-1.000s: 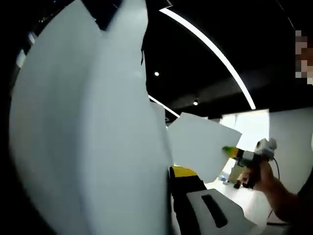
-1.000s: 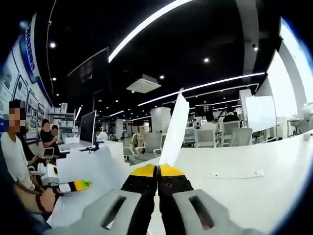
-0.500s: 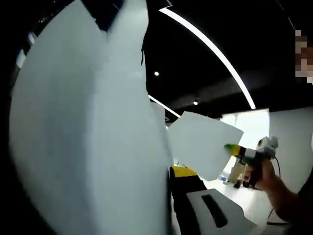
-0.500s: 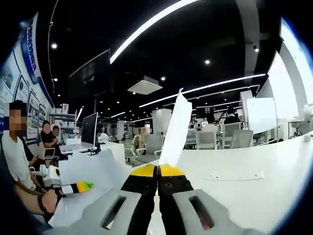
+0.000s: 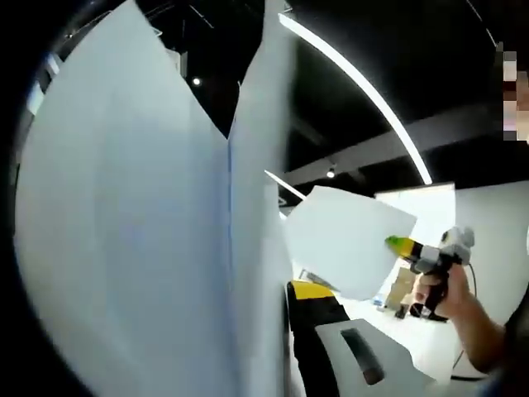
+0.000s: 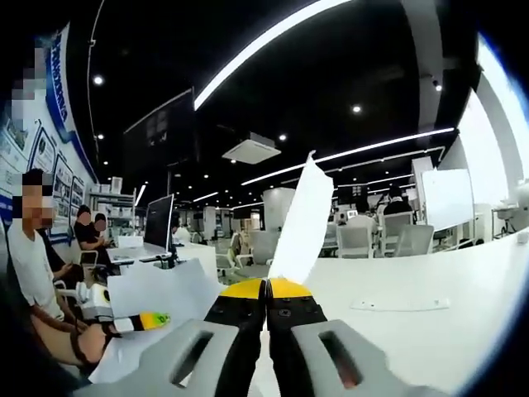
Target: Organize the stack of printing papers by aligning and flattening the scattered papers on the table
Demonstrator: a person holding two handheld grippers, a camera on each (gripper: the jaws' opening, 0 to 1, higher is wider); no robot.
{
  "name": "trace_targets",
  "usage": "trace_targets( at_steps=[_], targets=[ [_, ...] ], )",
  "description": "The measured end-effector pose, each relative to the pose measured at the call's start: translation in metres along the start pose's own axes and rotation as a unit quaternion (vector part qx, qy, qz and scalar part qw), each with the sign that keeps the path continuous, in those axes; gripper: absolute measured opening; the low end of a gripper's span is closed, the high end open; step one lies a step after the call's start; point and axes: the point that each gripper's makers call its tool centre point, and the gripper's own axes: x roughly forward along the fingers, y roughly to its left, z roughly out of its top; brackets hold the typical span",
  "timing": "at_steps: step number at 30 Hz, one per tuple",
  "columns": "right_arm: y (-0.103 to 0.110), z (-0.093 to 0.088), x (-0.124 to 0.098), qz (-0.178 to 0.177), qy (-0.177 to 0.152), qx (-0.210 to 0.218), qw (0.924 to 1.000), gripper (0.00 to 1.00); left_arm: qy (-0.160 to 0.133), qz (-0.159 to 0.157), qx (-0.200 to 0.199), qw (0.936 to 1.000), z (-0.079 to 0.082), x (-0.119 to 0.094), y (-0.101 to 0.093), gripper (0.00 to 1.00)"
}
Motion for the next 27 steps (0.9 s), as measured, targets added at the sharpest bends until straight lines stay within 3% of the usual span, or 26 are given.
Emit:
trace_targets(
  at_steps=[27],
  targets=[
    [0.034, 0.04, -0.012, 0.041, -0.036, -0.02, 0.9983, 0.0, 0.008, -0.001, 0.005, 1.0, -0.003, 0.001, -0.001, 0.09]
  ],
)
